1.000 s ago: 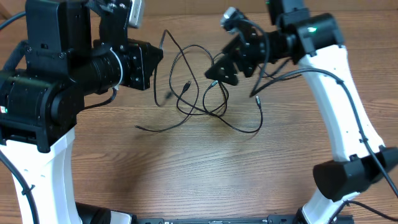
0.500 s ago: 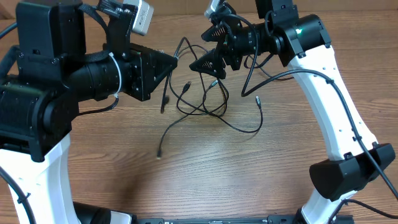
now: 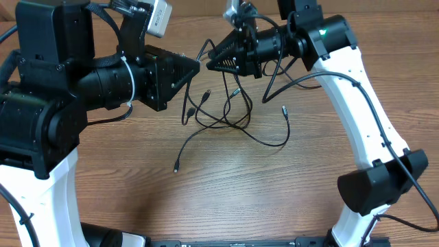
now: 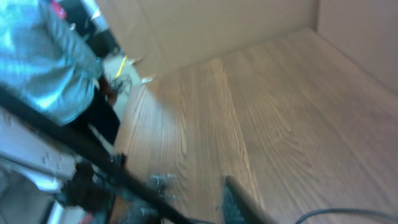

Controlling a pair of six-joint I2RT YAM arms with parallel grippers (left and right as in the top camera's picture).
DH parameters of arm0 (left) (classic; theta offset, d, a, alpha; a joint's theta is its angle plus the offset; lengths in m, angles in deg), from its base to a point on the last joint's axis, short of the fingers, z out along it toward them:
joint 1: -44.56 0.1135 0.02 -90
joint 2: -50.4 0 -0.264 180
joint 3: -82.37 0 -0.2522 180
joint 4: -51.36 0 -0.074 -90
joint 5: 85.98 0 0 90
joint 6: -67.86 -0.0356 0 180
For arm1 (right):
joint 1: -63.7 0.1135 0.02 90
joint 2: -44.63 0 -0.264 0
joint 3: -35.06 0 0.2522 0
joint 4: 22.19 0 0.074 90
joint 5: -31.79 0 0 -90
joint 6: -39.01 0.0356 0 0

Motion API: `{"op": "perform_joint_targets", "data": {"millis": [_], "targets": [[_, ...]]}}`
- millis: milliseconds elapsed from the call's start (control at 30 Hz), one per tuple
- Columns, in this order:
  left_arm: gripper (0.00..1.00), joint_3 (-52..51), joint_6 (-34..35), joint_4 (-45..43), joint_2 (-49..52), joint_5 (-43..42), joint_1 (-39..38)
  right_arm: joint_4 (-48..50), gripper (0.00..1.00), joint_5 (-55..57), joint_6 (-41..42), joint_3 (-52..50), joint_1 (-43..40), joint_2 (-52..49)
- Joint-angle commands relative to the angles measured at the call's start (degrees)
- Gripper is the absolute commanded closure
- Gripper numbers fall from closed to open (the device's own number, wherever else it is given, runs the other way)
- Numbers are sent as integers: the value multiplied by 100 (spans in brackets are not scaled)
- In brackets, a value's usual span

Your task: Untangle cables

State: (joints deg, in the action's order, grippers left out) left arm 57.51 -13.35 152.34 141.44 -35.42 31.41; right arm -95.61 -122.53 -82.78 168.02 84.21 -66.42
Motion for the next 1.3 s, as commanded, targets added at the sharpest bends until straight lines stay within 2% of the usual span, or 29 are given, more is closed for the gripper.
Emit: {"op": "perform_joint_targets", "data": {"millis": [0,200,233,267,333,367,400,600,733,1033,1267], "targets": [[96,129,-46,-46,-4,-17,-37,2,96,-221,2,76,4,-57],[94,129,-48,15,-4,140,-37,-42,96,-177,46,76,-275,-57],[81,129,-55,15,-4,155,-37,-57,96,-177,48,76,-376,-57],[73,129,-96,15,-4,151,-37,-70,96,-177,48,76,-472,-55],[71,129,-157,20,-4,151,-37,-87,96,-177,48,76,-691,-52],[60,129,-157,20,-4,153,-37,-85,96,-177,46,79,-820,-50],[57,129,-160,20,-4,153,-37,-83,96,-177,46,83,-962,-42],[56,129,-286,153,-4,393,-37,-81,96,164,216,94,-2168,127],[56,127,-286,306,9,826,-37,-103,96,297,442,94,-3329,354],[60,127,-289,297,79,1047,-37,-70,96,273,966,260,-6109,704],[60,127,-282,321,205,1067,-37,55,96,223,1104,282,-7569,787]]}}
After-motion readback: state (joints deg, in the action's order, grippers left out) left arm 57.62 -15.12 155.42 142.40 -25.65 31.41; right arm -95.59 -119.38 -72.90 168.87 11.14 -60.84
